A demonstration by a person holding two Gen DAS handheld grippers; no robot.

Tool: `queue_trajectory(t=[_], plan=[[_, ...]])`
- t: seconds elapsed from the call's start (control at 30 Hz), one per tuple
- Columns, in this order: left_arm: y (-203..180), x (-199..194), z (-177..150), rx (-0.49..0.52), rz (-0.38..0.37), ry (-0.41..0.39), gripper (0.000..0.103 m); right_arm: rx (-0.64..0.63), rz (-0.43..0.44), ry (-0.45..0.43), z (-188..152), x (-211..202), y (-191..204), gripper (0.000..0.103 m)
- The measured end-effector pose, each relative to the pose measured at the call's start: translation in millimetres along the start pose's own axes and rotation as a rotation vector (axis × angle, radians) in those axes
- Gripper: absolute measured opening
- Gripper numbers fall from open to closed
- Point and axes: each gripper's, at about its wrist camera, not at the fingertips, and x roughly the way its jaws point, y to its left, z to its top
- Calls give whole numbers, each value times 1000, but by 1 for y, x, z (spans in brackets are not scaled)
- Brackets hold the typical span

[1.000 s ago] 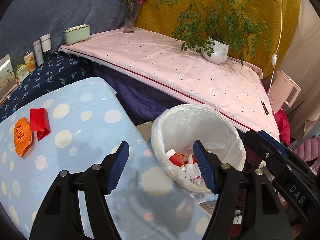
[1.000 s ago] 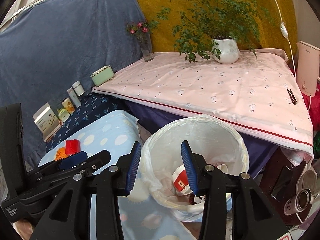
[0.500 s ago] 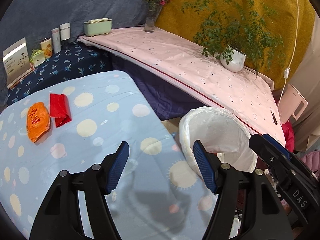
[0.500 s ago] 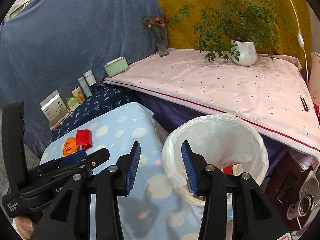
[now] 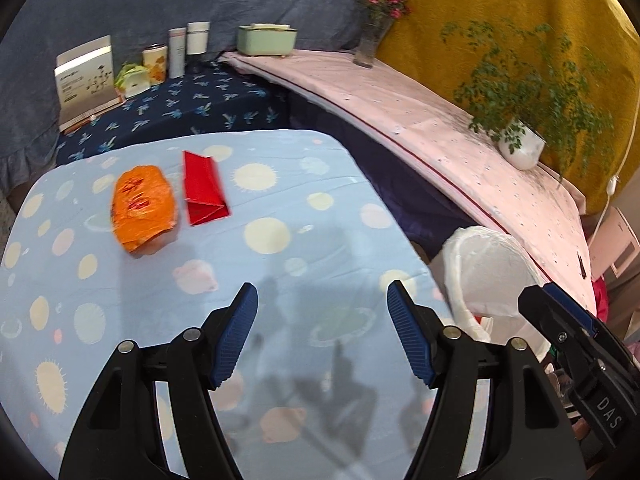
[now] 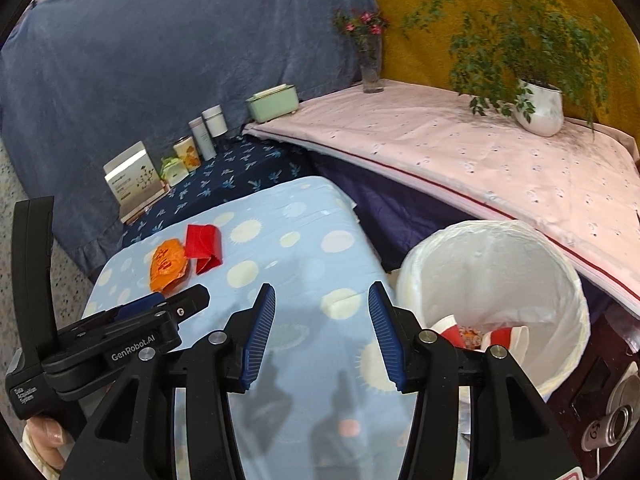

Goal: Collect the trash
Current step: 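Move both open grippers back over the orange bag and red box, then grasp the orange plastic bag with the left gripper while the right gripper grasps the red box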

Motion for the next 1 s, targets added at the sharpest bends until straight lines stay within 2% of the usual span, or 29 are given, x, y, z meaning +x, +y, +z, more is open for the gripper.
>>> queue_trajectory(t=[0.33, 0.77, 1.0], plan=[[70, 0, -1, -85, 101, -5, 69, -69, 39, 57, -10, 35, 59, 58], [162, 19, 14, -192, 215, 12, 75, -170, 108, 127, -1, 108, 135, 61], [198, 40, 33, -232, 237, 29, 81, -197, 138, 164, 13, 160, 167, 61]])
